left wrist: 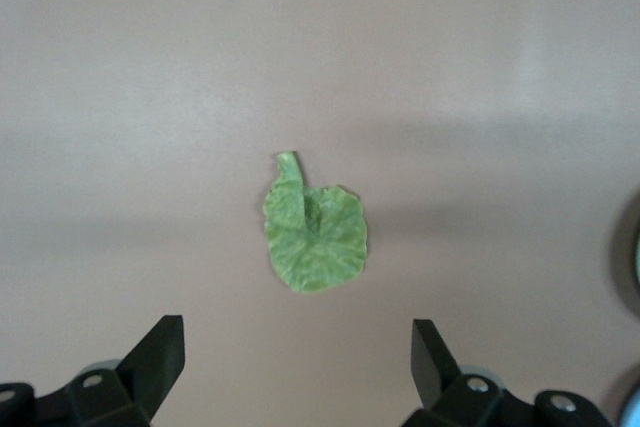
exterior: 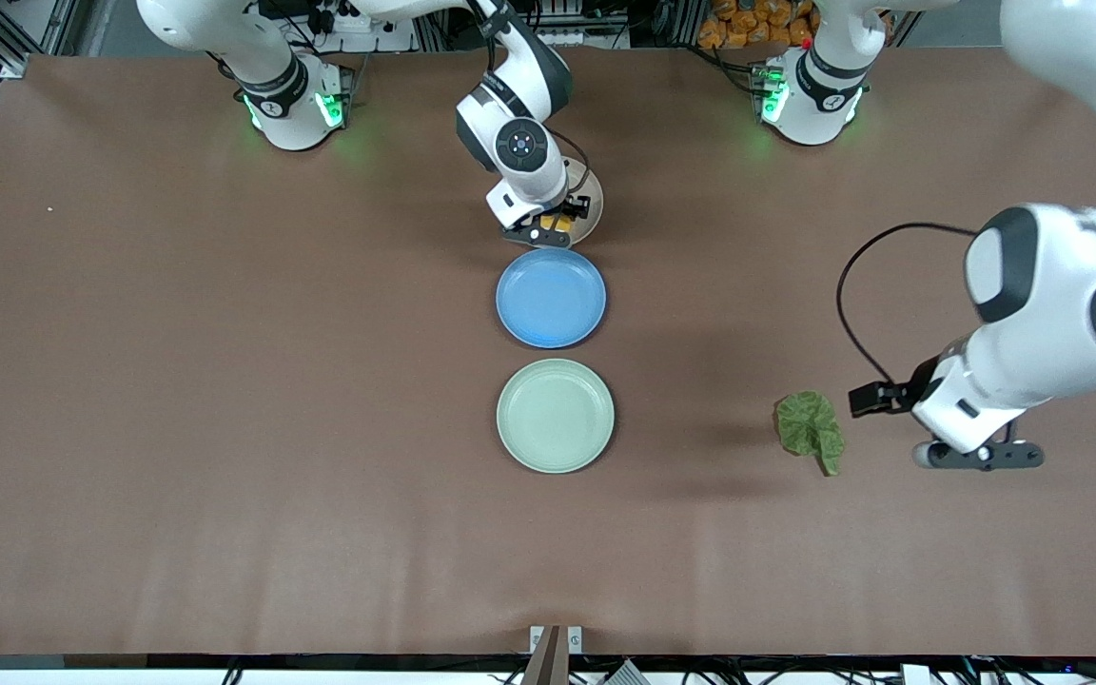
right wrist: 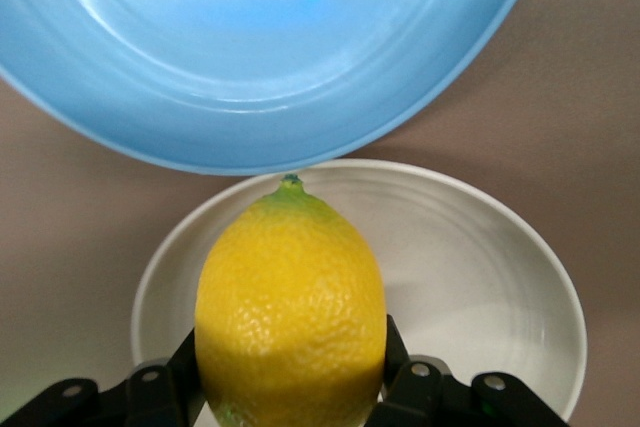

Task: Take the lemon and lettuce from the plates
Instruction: 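Lift the yellow lemon off the white plate with the right gripper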

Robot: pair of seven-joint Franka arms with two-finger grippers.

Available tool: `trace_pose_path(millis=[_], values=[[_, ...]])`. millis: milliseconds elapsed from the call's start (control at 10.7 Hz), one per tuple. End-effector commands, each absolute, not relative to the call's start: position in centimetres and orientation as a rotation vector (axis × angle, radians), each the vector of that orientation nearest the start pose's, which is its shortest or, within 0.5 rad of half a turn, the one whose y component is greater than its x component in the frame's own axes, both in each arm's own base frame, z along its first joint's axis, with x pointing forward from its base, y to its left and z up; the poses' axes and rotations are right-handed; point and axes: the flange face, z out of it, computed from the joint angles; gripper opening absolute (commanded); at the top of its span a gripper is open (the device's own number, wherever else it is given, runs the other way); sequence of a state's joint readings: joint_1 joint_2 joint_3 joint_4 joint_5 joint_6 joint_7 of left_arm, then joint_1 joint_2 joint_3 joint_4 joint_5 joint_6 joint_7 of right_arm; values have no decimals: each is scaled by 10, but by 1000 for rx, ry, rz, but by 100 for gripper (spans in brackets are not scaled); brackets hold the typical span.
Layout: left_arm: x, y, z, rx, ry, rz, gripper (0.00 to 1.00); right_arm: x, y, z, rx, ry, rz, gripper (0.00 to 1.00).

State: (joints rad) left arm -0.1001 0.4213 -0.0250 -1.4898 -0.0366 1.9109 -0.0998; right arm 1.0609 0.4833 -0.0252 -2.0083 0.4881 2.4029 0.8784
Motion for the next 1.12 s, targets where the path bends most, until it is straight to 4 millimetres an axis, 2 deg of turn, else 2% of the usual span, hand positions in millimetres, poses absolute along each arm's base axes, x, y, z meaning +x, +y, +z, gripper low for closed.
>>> trace_pose_path(millis=[0, 94, 187, 374, 468, 561, 655, 748, 935, 1029], values=[[652, -75, 507, -3193, 51, -39, 100, 326, 495, 261, -2934, 396, 481, 0], [643, -71, 534, -3191, 47, -76, 100, 337, 485, 276, -2934, 396, 487, 0], [636, -61, 549, -3190, 23, -63, 100, 347, 476, 288, -2949, 392, 480, 0], [618, -54, 580, -3180, 17, -42, 100, 376, 456, 310, -3022, 368, 438, 0], [612, -47, 592, -3141, 12, -60, 100, 394, 444, 313, -3047, 372, 395, 0], [604, -41, 610, -3073, 24, -109, 100, 425, 428, 322, -3047, 331, 341, 0], [599, -41, 622, -3066, 28, -136, 100, 456, 400, 321, -3037, 255, 330, 0], [591, -41, 636, -3070, 26, -166, 100, 476, 381, 313, -3033, 198, 317, 0], [582, -44, 642, -3095, 30, -136, 100, 499, 357, 314, -3057, 167, 279, 0], [572, -47, 648, -3119, 39, -92, 100, 515, 330, 313, -3117, 119, 244, 0]])
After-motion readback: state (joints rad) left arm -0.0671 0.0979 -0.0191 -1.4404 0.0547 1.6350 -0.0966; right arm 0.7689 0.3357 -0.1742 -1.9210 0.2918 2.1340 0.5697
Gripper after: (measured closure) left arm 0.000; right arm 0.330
